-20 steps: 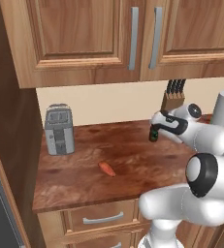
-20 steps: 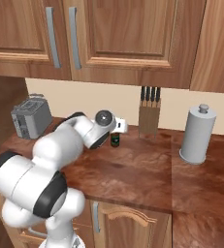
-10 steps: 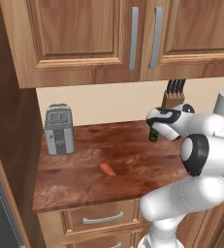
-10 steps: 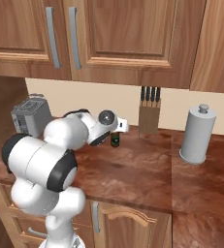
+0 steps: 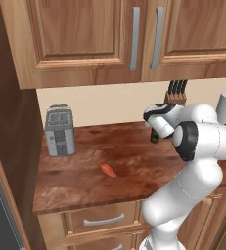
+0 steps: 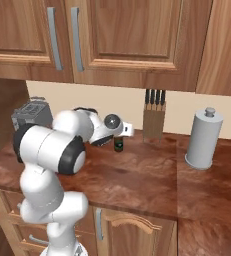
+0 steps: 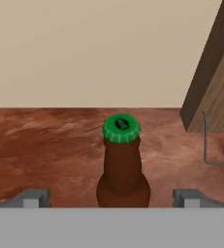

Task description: Place the liquor and beer on the top shelf of the fridge to keep them out of children's reach, and place the sweet potato on lower shelves for easy access.

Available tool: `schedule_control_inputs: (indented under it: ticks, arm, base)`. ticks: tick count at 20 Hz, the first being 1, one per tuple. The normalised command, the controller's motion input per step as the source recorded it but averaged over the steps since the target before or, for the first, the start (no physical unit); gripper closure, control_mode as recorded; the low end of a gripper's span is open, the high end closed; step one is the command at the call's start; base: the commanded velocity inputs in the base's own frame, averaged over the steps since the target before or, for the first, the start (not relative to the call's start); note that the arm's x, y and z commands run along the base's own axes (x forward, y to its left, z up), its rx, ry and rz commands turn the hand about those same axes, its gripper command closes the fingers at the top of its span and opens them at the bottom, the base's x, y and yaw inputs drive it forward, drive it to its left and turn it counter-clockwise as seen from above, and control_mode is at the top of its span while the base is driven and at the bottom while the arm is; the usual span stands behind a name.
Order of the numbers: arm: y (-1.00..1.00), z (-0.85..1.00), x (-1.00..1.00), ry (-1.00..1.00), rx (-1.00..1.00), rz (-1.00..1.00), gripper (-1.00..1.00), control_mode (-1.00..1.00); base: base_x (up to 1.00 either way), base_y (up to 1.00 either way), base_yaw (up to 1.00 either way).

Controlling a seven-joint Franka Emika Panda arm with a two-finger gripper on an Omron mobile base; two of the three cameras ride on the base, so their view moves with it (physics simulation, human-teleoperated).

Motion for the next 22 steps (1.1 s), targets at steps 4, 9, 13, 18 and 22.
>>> schedule_control_inputs:
  ticks: [4, 9, 13, 18, 22]
  arm:
    - [-0.16, -0.21, 0.29, 0.00, 0.00, 0.00, -1.00, -1.00]
    - [-0.22, -0.25, 0.21, 0.00, 0.00, 0.00, -1.00, -1.00]
    - [-0.17, -0.29, 0.13, -0.01, 0.00, 0.00, -1.00, -1.00]
    - [-0.02, -0.15, 0.11, -0.06, 0.00, 0.00, -1.00, -1.00]
    - [0.00, 0.00, 0.01, -0.14, 0.00, 0.00, -1.00, -1.00]
  base:
    - [0.00, 0.00, 0.00]
    - [0.00, 0.00, 0.00]
    - [0.00, 0.00, 0.00]
    - [0.00, 0.00, 0.00]
    - [0.00, 0.00, 0.00]
